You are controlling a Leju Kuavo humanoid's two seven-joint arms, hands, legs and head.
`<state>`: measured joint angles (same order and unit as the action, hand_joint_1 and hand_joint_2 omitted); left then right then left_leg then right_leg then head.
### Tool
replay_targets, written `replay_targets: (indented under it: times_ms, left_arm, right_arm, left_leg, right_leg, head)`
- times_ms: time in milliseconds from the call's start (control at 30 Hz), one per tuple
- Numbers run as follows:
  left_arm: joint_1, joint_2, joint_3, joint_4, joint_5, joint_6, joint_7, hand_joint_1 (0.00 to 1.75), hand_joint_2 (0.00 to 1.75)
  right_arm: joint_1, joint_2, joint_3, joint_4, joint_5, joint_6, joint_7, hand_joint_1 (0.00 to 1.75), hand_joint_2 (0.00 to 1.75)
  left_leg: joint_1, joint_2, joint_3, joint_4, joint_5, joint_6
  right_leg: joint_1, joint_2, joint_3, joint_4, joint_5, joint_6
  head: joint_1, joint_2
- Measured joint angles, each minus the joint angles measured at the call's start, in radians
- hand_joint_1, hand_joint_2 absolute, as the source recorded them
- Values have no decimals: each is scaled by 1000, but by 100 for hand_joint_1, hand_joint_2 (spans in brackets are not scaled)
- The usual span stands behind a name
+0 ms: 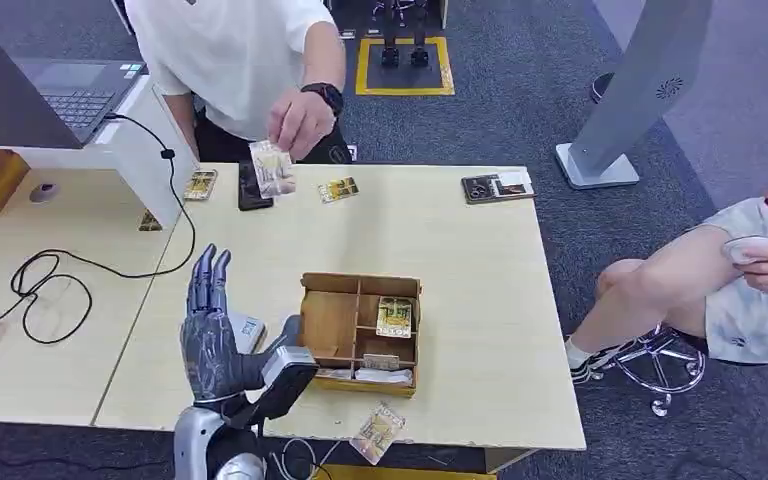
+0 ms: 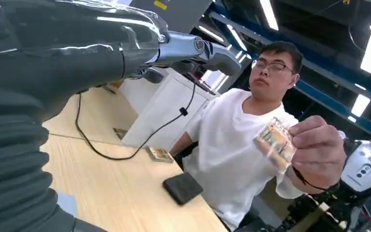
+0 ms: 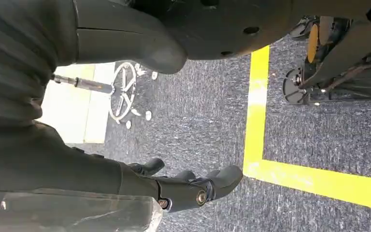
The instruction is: Pass the card to the sensor for recognition and then transmit it.
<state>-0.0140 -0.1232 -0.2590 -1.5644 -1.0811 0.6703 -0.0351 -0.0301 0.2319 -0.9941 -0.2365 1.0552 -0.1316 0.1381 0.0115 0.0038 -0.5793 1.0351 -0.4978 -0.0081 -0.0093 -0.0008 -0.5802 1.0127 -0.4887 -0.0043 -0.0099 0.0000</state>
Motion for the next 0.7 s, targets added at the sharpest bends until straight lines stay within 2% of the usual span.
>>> replay_targets:
  times_ms: [67, 233, 367, 500, 567, 700]
  left_arm:
    - [-18, 5, 0, 16, -42, 0, 26, 0, 175]
    - [-70, 8, 6, 40, -295, 0, 86, 0, 175]
    - [-97, 10, 13, 50, -364, 0, 114, 0, 175]
    - [-140, 24, 25, 63, -467, 0, 209, 0, 175]
    - [-166, 35, 26, 84, -469, 0, 248, 0, 175]
    - [-218, 93, 15, 121, -470, 0, 374, 0, 175]
  right_arm:
    - [0, 0, 0, 0, 5, 3, 0, 0, 175]
    - [-3, -2, 1, 0, 34, 13, -1, 0, 175]
    - [-4, -3, 2, 2, 37, 13, -1, 0, 175]
    - [-5, -7, 10, 6, 53, 15, -5, 0, 175]
    - [-6, -9, 14, 7, 53, 16, -7, 0, 175]
    - [-6, -12, 19, 10, 61, 16, -8, 0, 175]
  left_leg:
    - [0, 0, 0, 0, 0, 0]
    - [0, 0, 0, 0, 0, 0]
    - [0, 0, 0, 0, 0, 0]
    - [0, 0, 0, 0, 0, 0]
    - [0, 0, 0, 0, 0, 0]
    - [0, 0, 0, 0, 1, -1]
  right_leg:
    - [0, 0, 0, 0, 0, 0]
    - [0, 0, 0, 0, 0, 0]
    - [0, 0, 0, 0, 0, 0]
    - [0, 0, 0, 0, 0, 0]
    - [0, 0, 0, 0, 0, 0]
    - [0, 0, 0, 1, 0, 0]
  head:
    - [0, 0]
    - [0, 0]
    - [0, 0]
    - [0, 0]
    - [0, 0]
    - [0, 0]
